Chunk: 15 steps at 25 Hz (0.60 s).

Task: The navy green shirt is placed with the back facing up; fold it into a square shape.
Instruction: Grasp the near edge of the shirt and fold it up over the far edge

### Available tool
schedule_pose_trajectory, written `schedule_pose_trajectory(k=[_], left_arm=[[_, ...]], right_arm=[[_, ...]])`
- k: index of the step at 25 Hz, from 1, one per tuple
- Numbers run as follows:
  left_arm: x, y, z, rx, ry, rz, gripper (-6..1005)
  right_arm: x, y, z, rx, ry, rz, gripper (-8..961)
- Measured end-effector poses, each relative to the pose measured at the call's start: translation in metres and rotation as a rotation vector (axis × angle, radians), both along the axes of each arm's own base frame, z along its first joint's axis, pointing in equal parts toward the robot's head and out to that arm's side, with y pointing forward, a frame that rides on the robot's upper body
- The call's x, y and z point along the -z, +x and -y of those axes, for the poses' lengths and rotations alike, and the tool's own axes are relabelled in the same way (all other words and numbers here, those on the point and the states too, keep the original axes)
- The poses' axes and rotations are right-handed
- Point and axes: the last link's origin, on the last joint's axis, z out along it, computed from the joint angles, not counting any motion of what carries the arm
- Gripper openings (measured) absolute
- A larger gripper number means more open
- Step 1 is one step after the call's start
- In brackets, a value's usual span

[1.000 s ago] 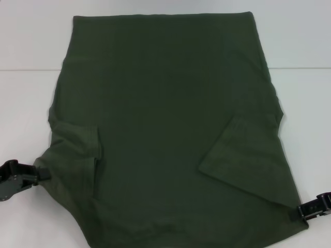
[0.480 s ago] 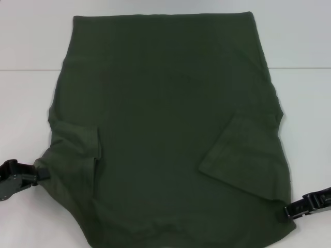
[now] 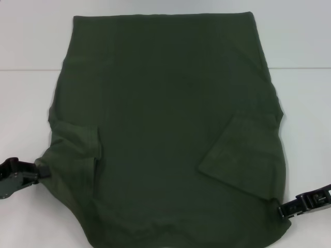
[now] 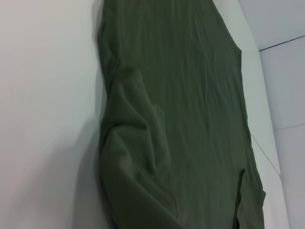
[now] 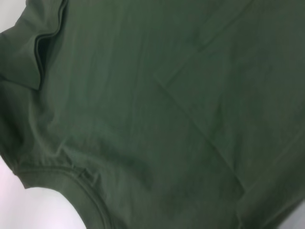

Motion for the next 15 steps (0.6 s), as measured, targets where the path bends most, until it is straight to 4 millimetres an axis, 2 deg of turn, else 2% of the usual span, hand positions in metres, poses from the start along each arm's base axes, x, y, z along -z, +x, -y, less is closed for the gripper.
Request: schedule_pose_trajectory(k=[5, 15], left_arm=[[0.0003, 0.0017, -0.0015, 0.006, -0.001, 0.002, 15], [0.0007, 0.0022, -0.0016, 0.011, -0.001, 0.002, 15]], right_arm=[[0.0003, -0.0001, 0.0021, -0.017, -0.007, -0.013, 463], [-0.0001, 0.0026, 0.003, -0.015, -0.005, -0.005, 156]])
